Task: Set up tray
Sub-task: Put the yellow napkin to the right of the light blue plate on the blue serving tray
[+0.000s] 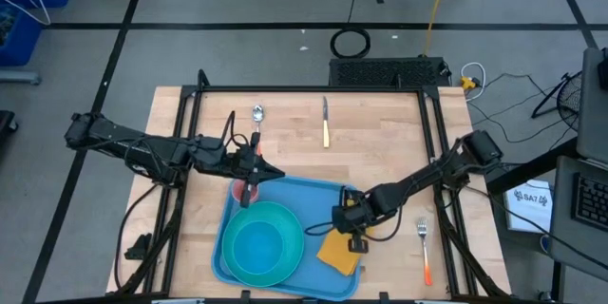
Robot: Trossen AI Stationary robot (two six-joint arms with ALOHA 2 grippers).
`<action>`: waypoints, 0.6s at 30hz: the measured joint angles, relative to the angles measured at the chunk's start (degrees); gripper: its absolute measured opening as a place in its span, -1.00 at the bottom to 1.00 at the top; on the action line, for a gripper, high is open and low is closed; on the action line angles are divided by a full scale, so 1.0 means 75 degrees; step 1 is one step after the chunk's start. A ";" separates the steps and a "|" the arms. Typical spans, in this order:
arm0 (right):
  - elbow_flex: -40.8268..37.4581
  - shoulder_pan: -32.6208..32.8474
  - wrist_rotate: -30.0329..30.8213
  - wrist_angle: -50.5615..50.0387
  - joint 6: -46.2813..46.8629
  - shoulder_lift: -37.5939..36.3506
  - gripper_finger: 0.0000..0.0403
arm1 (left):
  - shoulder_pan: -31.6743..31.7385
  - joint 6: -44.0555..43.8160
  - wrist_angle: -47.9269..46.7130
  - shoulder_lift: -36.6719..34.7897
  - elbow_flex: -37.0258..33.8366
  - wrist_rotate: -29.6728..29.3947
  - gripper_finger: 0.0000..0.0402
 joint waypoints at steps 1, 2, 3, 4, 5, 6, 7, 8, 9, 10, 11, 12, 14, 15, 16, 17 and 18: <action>0.0000 0.0022 -0.0069 -0.0035 0.0057 0.0025 -1.00 | 0.0000 0.0003 0.0000 0.0000 0.0000 0.0003 -0.98; 0.0000 0.0045 -0.0069 -0.0139 0.0113 0.0041 -1.00 | 0.0000 0.0003 0.0000 0.0003 0.0000 0.0003 -0.97; 0.0000 0.0047 -0.0094 -0.0265 0.0188 0.0061 -1.00 | 0.0000 0.0002 0.0002 0.0003 0.0000 0.0001 -0.95; 0.0000 0.0042 -0.0100 -0.0395 0.0256 0.0085 -1.00 | 0.0000 0.0003 0.0011 0.0003 0.0000 0.0000 -0.92; 0.0000 0.0026 -0.0079 -0.0522 0.0274 0.0120 -1.00 | 0.0000 0.0003 0.0014 0.0003 0.0000 -0.0005 -0.90; 0.0000 0.0012 -0.0057 -0.0567 0.0276 0.0174 -1.00 | 0.0000 0.0002 0.0028 0.0003 0.0000 -0.0009 -0.88; 0.0000 -0.0021 -0.0054 -0.0554 0.0273 0.0228 -1.00 | 0.0000 0.0003 0.0051 0.0003 0.0000 -0.0013 -0.87; 0.0000 -0.0048 -0.0054 -0.0503 0.0263 0.0296 -1.00 | 0.0000 0.0003 0.0060 0.0003 0.0000 -0.0019 -0.86; 0.0000 -0.0088 -0.0057 -0.0426 0.0234 0.0361 -1.00 | 0.0000 0.0003 0.0062 0.0003 0.0000 -0.0024 -0.85; 0.0000 -0.0127 -0.0062 -0.0308 0.0153 0.0466 -1.00 | 0.0000 0.0003 0.0070 0.0003 0.0000 -0.0028 -0.84; 0.0003 -0.0171 -0.0129 -0.0196 0.0061 0.0570 -1.00 | 0.0000 0.0002 0.0069 0.0003 0.0000 -0.0030 -0.84; 0.0007 -0.0231 -0.0247 -0.0022 -0.0054 0.0624 -1.00 | 0.0000 0.0003 0.0067 0.0003 0.0000 -0.0032 -0.84; 0.0019 -0.0329 -0.0417 0.0352 -0.0289 0.0765 -1.00 | 0.0000 -0.0006 0.0077 0.0003 0.0003 -0.0035 -0.86; 0.0023 -0.0385 -0.0494 0.0489 -0.0429 0.0799 -1.00 | 0.0000 -0.0012 0.0073 0.0003 0.0003 -0.0032 -0.87; 0.0020 -0.0424 -0.0548 0.0631 -0.0554 0.0834 -1.00 | 0.0000 -0.0012 0.0070 0.0003 0.0003 -0.0035 -0.89; 0.0020 -0.0463 -0.0596 0.0737 -0.0689 0.0860 -1.00 | 0.0000 -0.0024 0.0067 0.0003 0.0003 -0.0034 -0.91; 0.0020 -0.0490 -0.0641 0.0820 -0.0810 0.0871 -1.00 | 0.0000 -0.0037 0.0067 0.0003 0.0003 -0.0035 -0.93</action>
